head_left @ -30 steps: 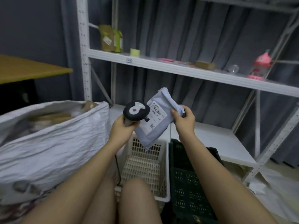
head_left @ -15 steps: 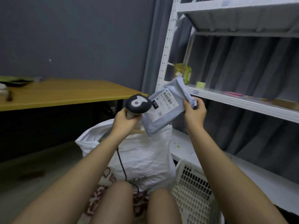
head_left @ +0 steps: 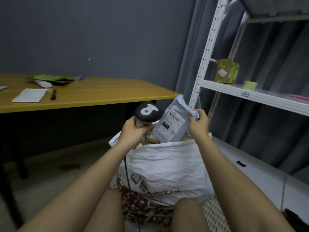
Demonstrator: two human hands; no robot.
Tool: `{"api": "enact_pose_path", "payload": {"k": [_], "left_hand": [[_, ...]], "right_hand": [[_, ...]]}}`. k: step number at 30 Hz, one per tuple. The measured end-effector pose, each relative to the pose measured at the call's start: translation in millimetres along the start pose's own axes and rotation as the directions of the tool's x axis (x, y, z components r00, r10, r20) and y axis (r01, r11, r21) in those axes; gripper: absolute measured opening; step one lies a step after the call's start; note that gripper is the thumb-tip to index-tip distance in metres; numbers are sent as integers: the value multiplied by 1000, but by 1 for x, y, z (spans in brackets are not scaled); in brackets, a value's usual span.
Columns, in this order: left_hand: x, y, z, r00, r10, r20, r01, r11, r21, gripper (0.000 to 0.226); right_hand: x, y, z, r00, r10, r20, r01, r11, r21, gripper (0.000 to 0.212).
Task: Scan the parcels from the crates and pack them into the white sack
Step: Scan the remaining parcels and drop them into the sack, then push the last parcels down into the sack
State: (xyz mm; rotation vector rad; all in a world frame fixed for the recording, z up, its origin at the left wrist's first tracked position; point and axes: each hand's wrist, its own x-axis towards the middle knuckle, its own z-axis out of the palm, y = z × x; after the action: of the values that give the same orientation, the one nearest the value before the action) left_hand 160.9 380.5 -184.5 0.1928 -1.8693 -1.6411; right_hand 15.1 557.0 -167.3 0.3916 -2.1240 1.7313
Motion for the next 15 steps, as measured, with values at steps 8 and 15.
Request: {"api": "enact_pose_path", "payload": {"k": [8,15], "left_hand": [[-9,-39,13,999,-45,14,46,997,-56,33],[-18,-43,19,997,-42,57,46,997,-65,28]], "right_hand": [[-22,10,-56,951,29,307,62,956,-285,5],[-35,4,-76,932,101,348,103,846,-523,6]]}}
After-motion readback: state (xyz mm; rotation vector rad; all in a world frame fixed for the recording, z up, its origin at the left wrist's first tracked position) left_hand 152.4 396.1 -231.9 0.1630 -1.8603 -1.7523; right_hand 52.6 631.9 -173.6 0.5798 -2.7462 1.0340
